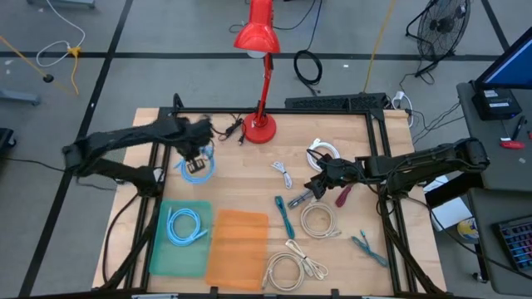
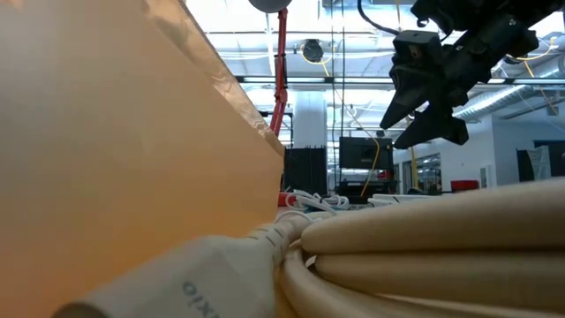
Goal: Pick & Place USB Port
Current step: Put the light blue USB cable into the blue bin
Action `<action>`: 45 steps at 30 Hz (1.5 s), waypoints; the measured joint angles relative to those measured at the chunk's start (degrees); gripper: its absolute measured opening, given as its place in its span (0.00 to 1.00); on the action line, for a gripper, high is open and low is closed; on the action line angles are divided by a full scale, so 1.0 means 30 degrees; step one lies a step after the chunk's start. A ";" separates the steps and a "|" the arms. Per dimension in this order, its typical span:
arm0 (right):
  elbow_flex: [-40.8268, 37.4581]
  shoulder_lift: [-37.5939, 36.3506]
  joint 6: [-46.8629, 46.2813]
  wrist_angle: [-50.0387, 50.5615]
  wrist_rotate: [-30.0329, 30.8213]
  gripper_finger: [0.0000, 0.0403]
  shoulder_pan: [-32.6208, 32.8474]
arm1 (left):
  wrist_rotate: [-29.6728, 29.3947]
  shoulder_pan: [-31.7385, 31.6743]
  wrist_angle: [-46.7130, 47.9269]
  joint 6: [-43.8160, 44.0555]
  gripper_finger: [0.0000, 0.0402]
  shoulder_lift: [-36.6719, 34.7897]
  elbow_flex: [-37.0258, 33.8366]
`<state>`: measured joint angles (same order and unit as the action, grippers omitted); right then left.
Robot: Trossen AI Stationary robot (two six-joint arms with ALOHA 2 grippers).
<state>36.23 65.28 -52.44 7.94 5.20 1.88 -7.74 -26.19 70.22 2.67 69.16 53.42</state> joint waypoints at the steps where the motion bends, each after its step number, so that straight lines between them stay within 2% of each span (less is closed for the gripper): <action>1: 0.0000 0.0000 0.0028 0.0007 0.0206 0.52 0.0003 | 0.0489 0.0182 0.0561 0.0624 0.09 -0.0708 0.0172; 4: 0.0000 0.0000 0.0062 0.0009 0.0341 0.52 -0.0011 | 0.2381 0.1312 0.2082 0.2744 0.09 -0.2607 0.0215; 7: -0.0004 0.0000 0.0247 0.0015 0.0361 0.52 -0.0018 | 0.3783 0.3586 0.3349 0.5575 0.09 -0.4275 0.0215; 10: 0.0000 0.0000 0.0378 0.0122 0.0357 0.52 -0.0212 | 0.4669 0.6969 0.3537 0.8742 0.09 -0.5398 0.0215; 13: 0.0000 0.0000 0.0429 0.0153 0.0353 0.52 -0.0529 | 0.4644 1.0754 0.3052 1.2250 0.09 -0.5788 0.0222; 19: 0.0000 0.0000 0.0652 0.0153 0.0305 0.52 -0.1133 | 0.3415 1.7786 -0.0547 1.7663 0.09 -0.3753 0.0230; 24: 0.0000 0.0000 0.0866 0.0160 0.0251 0.52 -0.1359 | 0.2611 2.1423 -0.1732 1.9968 0.09 -0.0181 0.0230; 28: 0.0000 0.0000 0.0932 0.0153 0.0253 0.52 -0.1374 | 0.2689 2.3395 -0.2115 2.1059 0.09 0.1957 0.0234; 32: -0.0007 0.0000 0.0932 0.0157 0.0200 0.52 -0.1374 | 0.2699 2.4587 -0.3004 2.2270 0.09 0.2890 0.0230; 36: -0.0007 0.0000 0.0932 0.0153 0.0200 0.52 -0.1374 | 0.2502 2.5168 -0.3876 2.3157 0.09 0.3135 0.0230; 45: -0.0007 0.0000 0.0903 0.0153 0.0215 0.52 -0.1374 | 0.2961 2.5906 -0.4069 2.3009 0.09 0.4290 -0.0314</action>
<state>36.21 65.28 -49.74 8.40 5.85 -2.24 1.14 51.53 58.01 71.70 82.03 52.48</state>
